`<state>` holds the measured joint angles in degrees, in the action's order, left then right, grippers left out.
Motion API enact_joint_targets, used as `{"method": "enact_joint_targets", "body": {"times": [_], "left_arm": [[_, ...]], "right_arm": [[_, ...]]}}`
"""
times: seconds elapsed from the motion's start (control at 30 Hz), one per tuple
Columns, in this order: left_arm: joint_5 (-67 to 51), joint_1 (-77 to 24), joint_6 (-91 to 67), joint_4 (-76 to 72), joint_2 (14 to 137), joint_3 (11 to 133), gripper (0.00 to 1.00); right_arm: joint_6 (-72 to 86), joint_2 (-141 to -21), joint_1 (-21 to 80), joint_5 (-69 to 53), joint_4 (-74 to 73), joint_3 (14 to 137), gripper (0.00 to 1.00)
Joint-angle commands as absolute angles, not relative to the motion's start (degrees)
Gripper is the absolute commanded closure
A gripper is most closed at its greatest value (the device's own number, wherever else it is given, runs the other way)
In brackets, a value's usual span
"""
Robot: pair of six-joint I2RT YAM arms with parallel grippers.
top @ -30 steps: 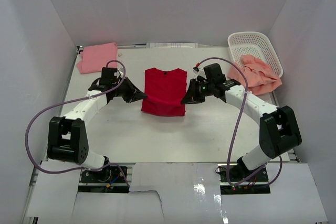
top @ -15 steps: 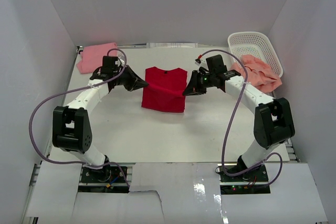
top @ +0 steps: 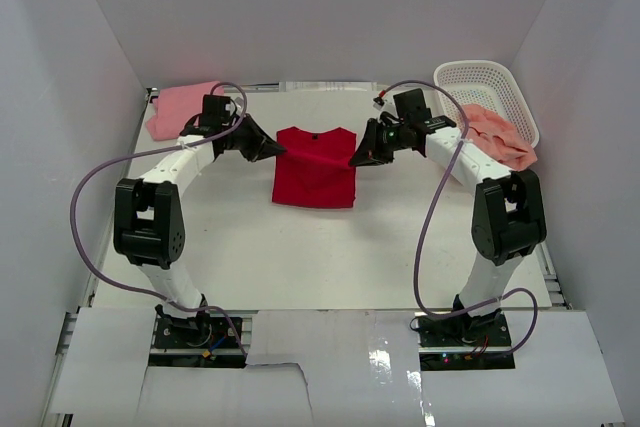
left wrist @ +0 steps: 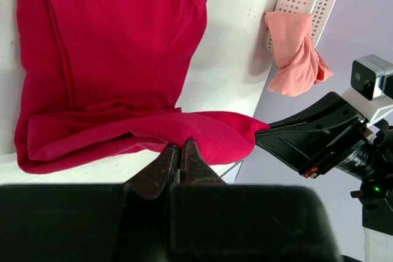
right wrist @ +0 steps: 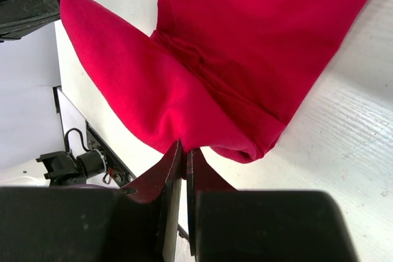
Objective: Fold and stack the t-shirts
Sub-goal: Fold the long partially folded tshirt into a neat square
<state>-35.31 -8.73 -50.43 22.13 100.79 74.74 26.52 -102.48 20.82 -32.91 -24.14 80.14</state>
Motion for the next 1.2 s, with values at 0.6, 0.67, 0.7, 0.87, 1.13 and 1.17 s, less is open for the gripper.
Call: {"method": "enact_joint_targets", "body": {"times": [0.6, 0.67, 0.7, 0.87, 1.13, 1.17], "left_arm": [[-36.4, -7.9, -50.4, 21.6, 108.5, 87.0, 1.0], [-36.4, -7.9, -50.4, 21.6, 110.1, 88.0, 1.0], [-36.5, -7.9, -50.4, 21.7, 110.6, 88.9, 1.0], [-36.8, -7.9, -50.8, 22.1, 114.2, 92.4, 1.0], [-36.4, -7.9, -50.9, 23.5, 118.6, 99.7, 1.0], [-36.3, -7.9, -50.8, 24.1, 118.9, 100.4, 1.0]], "right_arm": [[23.6, -112.8, 18.1, -35.2, -28.9, 95.8, 0.92], [23.4, -114.3, 17.7, -35.5, -29.3, 97.8, 0.92], [23.3, -114.8, 17.5, -35.6, -29.5, 98.4, 0.92], [23.3, -117.9, 16.5, -36.5, -30.8, 102.8, 0.92], [22.9, -123.3, 15.3, -38.3, -32.4, 109.8, 0.92], [22.9, -123.7, 15.2, -38.6, -32.6, 110.5, 0.92]]}}
